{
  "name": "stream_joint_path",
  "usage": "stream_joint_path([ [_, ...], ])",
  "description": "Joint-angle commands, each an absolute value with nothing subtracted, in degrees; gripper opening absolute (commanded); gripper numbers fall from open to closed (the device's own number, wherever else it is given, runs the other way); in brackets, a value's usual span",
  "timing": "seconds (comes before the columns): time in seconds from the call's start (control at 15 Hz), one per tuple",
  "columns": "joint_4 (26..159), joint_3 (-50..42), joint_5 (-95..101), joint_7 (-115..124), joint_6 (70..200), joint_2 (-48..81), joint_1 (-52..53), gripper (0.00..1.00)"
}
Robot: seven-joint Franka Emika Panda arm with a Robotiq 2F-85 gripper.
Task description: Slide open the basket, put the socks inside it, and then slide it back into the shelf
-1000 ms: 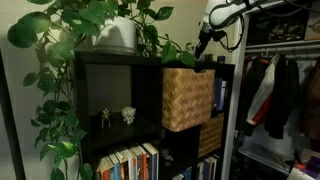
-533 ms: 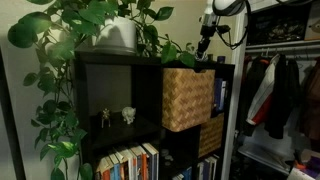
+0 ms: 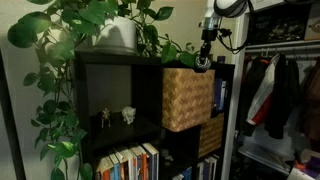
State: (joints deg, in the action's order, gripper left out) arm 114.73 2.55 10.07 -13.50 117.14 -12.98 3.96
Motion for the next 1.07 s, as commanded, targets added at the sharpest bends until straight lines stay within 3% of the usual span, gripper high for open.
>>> stream_joint_path([
  [0.0, 121.43, 2.01, 9.33, -16.08, 123.55, -16.36, 4.30, 0.11],
  [0.13, 123.27, 1.79, 8.61, -17.28, 126.11, -16.22, 4.44, 0.12],
  [0.2, 124.04, 1.74, 8.42, -17.75, 127.19, -16.09, 4.49, 0.53],
  [0.27, 124.50, 1.75, 8.20, -18.00, 127.66, -15.98, 4.49, 0.54],
  [0.73, 125.05, 2.03, 8.14, -18.76, 128.13, -17.73, 4.65, 0.98],
  [1.0, 124.82, 2.06, 6.38, -18.09, 126.60, -19.90, 5.08, 1.00],
])
